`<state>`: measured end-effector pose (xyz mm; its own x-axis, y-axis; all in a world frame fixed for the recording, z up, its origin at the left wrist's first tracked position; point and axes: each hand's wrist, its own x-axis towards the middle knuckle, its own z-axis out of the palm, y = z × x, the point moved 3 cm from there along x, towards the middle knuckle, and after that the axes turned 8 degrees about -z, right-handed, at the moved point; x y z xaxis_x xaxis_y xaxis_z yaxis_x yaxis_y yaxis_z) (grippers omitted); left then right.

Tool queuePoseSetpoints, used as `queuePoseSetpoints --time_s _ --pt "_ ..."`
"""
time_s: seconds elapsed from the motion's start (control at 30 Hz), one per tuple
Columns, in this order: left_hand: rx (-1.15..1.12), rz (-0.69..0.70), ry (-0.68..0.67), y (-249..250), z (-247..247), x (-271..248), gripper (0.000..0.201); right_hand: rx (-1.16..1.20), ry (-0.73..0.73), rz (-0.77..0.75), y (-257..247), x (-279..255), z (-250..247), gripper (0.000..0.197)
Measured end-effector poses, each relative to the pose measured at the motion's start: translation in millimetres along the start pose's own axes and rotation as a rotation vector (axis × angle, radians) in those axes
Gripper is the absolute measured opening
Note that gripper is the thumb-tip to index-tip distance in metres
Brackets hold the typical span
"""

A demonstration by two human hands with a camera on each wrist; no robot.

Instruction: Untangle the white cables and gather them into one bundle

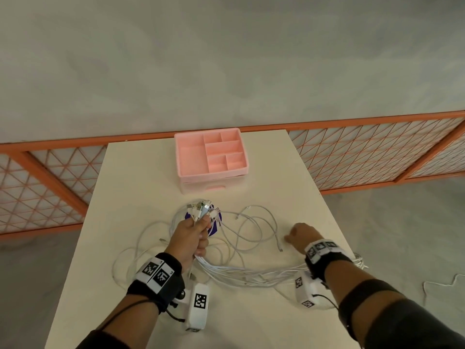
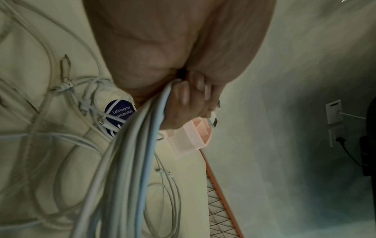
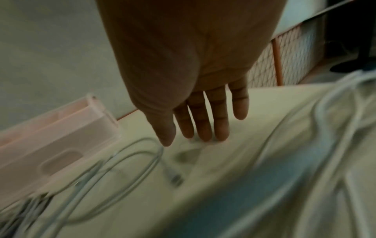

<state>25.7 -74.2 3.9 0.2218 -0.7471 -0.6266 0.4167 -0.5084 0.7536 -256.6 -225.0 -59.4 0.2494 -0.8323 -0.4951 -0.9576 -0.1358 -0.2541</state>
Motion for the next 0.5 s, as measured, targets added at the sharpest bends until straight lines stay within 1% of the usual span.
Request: queuePoseSetpoints --time_s 0.07,0.13,0.17,0.23,0.33,0.4,0.43,0.5 --pt "-0.002 0.006 0.0 1.2 0.4 -1.7 0.028 0.029 0.008 -0.008 -20.1 -1.2 19.9 0.044" --pt "-0.001 0.024 0.003 3.3 0.4 -3.7 0.028 0.023 0.055 0.004 -32.4 -3.8 31.6 0.035" --pt "-0.003 0.038 0.007 5.0 -0.2 -4.6 0.027 0.004 0.057 -0.005 -37.4 -3.7 34.8 0.029" --pt "-0.018 0.066 0.019 8.4 -1.5 -5.6 0.025 -0.048 0.042 -0.041 -45.2 -2.2 34.3 0.026" --pt "-0.062 0.089 0.061 12.3 -3.3 -3.8 0.022 -0.082 0.074 -0.078 -52.6 -3.3 9.4 0.028" --pt "-0.095 0.101 0.074 15.0 -5.8 -1.2 0.022 -0.037 0.133 -0.118 -58.3 -5.0 -19.4 0.024" --pt "-0.105 0.102 0.075 16.0 -6.8 0.5 0.023 0.036 0.181 -0.151 -61.5 -7.4 -35.9 0.018" --pt "-0.114 0.099 0.074 17.7 -8.3 4.2 0.026 0.277 0.301 -0.261 -70.2 -14.2 -70.9 0.007"
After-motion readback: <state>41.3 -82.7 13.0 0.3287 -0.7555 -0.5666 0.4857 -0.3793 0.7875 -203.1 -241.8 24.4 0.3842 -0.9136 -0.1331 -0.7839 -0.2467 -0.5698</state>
